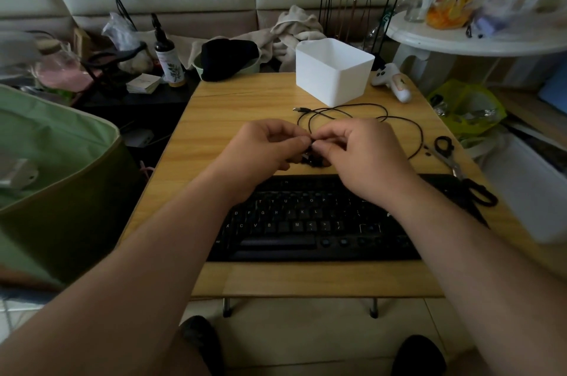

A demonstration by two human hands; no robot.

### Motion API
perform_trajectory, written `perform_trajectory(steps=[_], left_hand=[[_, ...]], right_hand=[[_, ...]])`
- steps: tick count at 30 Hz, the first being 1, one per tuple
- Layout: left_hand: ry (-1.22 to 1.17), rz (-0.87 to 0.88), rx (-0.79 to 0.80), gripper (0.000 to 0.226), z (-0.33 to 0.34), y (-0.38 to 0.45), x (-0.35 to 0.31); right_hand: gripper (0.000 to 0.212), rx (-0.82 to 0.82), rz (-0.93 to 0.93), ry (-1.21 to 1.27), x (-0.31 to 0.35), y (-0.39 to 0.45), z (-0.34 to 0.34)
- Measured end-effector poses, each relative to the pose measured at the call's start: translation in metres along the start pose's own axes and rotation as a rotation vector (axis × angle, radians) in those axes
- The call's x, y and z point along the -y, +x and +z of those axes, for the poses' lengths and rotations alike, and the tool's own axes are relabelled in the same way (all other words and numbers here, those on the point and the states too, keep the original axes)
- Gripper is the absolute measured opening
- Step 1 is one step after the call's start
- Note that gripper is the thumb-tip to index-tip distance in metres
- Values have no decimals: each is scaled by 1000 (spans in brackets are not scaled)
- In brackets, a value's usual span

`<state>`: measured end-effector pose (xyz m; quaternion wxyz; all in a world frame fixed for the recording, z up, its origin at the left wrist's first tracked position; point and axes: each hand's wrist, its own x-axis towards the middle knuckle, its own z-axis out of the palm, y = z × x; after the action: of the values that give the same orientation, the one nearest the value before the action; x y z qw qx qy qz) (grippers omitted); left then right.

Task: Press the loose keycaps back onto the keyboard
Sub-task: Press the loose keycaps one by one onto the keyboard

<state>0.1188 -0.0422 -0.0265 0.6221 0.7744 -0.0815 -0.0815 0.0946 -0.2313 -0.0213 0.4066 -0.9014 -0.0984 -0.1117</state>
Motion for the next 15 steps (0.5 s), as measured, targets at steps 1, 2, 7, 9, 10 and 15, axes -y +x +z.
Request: perform_trajectory(steps=[1,2,7,9,10,15], left_hand=[[7,-13,0,6,-5,-2,0],[19,-23,-7,8,-11,-4,0],[19,-114,-52,12,-37,-11,0],[49,-131,-65,12,-46,-14,1],[59,-132,-66,12,-49,-16,1],[198,-125,-29,10,-66,-24,2]], right_hand=[[13,-6,-28,-33,4,-1,4],[12,-10,-53,-48,9,-2,9],[18,-1,-173,-88,24,-3,28],[19,7,-189,-102,30,-3,34],[18,6,-205,-119,32,-2,36],[13,36,-214,-185,43,3,48]])
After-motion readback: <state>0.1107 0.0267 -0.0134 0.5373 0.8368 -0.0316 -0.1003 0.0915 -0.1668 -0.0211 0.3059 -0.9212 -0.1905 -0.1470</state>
